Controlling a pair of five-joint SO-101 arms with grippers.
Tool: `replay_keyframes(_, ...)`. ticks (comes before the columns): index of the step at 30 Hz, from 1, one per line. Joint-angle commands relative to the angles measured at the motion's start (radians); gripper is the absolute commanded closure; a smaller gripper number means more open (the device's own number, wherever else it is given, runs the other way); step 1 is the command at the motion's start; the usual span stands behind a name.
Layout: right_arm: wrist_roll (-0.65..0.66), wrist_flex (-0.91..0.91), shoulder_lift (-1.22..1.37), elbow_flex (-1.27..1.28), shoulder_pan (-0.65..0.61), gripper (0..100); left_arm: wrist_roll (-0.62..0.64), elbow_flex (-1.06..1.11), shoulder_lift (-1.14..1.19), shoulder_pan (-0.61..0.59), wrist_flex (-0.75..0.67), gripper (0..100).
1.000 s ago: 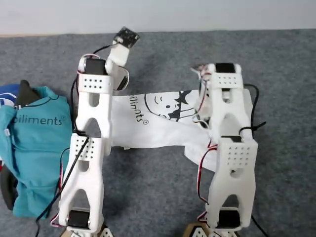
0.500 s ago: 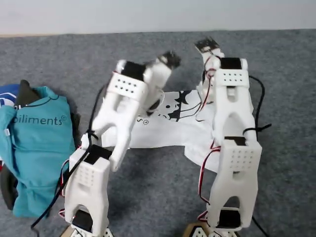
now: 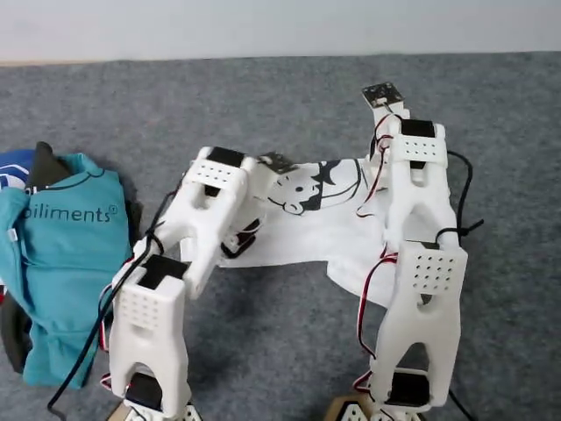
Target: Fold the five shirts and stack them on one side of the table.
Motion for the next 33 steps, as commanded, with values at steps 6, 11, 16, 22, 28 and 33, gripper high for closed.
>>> replay_keyframes(6,0.009,-0.005,-0.018,-0.012,0.025,98.8,-0.043,0.002,-0.123,-0.006,0.061,98)
replay_keyframes(11,0.006,0.021,-0.050,-0.014,0.004,98.8,-0.043,0.002,-0.288,0.055,0.112,99)
replay_keyframes(16,0.006,0.077,-0.134,-0.014,-0.035,98.8,-0.040,0.002,-0.470,0.060,0.124,99)
replay_keyframes(22,0.000,0.173,-0.262,-0.014,-0.058,98.8,0.008,0.005,-0.605,-0.005,0.120,99)
replay_keyframes(28,-0.091,0.332,-0.387,-0.014,-0.015,98.8,0.078,0.007,-0.611,-0.094,0.117,99)
replay_keyframes(33,-0.190,0.496,-0.555,-0.014,0.059,98.8,0.144,0.008,-0.609,-0.055,0.034,99)
